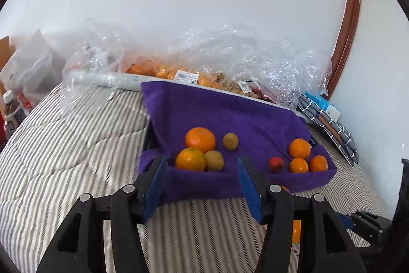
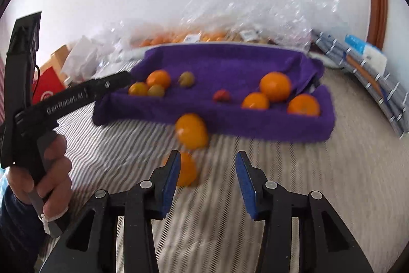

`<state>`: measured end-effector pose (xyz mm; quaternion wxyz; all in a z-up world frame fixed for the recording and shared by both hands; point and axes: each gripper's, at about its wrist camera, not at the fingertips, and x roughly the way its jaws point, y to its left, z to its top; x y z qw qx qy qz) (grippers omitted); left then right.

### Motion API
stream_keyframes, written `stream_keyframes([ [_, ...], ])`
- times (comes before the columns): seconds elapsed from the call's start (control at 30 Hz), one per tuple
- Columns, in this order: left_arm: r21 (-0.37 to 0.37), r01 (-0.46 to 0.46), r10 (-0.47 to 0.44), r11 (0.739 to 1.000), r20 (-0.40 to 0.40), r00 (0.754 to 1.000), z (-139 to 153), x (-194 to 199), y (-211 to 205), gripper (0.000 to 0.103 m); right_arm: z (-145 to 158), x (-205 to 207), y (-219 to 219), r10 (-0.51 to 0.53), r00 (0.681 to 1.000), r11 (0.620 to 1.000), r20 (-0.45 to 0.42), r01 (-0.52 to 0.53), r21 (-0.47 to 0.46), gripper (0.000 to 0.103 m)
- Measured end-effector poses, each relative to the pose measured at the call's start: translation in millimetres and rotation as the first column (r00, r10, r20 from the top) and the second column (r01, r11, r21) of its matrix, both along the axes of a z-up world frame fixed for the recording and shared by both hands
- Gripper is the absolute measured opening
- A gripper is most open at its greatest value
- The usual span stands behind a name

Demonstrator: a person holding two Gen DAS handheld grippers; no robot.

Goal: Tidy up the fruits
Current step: 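Grasp another large orange from the bed with the right gripper, then grasp the oval orange fruit with the left gripper while the right gripper holds the orange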

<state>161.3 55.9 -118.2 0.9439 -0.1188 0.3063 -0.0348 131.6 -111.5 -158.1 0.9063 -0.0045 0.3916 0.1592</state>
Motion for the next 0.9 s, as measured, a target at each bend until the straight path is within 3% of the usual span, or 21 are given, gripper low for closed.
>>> stream_keyframes([
  [0.13,-0.021,-0.026,0.026,0.999,-0.023,0.999,-3,-16,16,0.055,-3,-3,17,0.021,1.000,1.000,-0.005,-0.021,-0.016,0.045],
  [0.23,-0.033,-0.049,0.048,0.998,-0.027,0.998,-5,-20,24,0.055,-12,4,31,0.042,0.997,0.998,-0.060,-0.045,-0.052,0.045],
  [0.37,-0.030,-0.058,0.057,0.998,-0.031,0.998,-6,-20,25,0.056,-16,6,42,0.055,0.996,0.994,-0.076,-0.062,-0.089,0.032],
  [0.43,-0.024,-0.054,0.053,0.998,-0.036,0.998,-6,-20,24,0.056,-15,3,41,0.061,0.996,0.994,-0.064,-0.066,-0.081,0.031],
  [0.57,-0.030,-0.051,0.049,0.998,-0.047,0.998,-8,-19,24,0.056,-5,-3,21,0.006,1.000,0.999,-0.004,-0.006,-0.034,0.031],
  [0.8,-0.029,-0.026,0.024,0.999,-0.062,0.998,-11,-16,20,0.056,0,-6,-30,-0.085,0.995,0.990,0.048,0.090,-0.112,0.031],
  [0.9,-0.020,-0.012,0.011,1.000,-0.058,0.998,-10,-16,17,0.058,-1,0,-49,-0.101,0.994,0.991,0.033,0.103,-0.086,0.031],
])
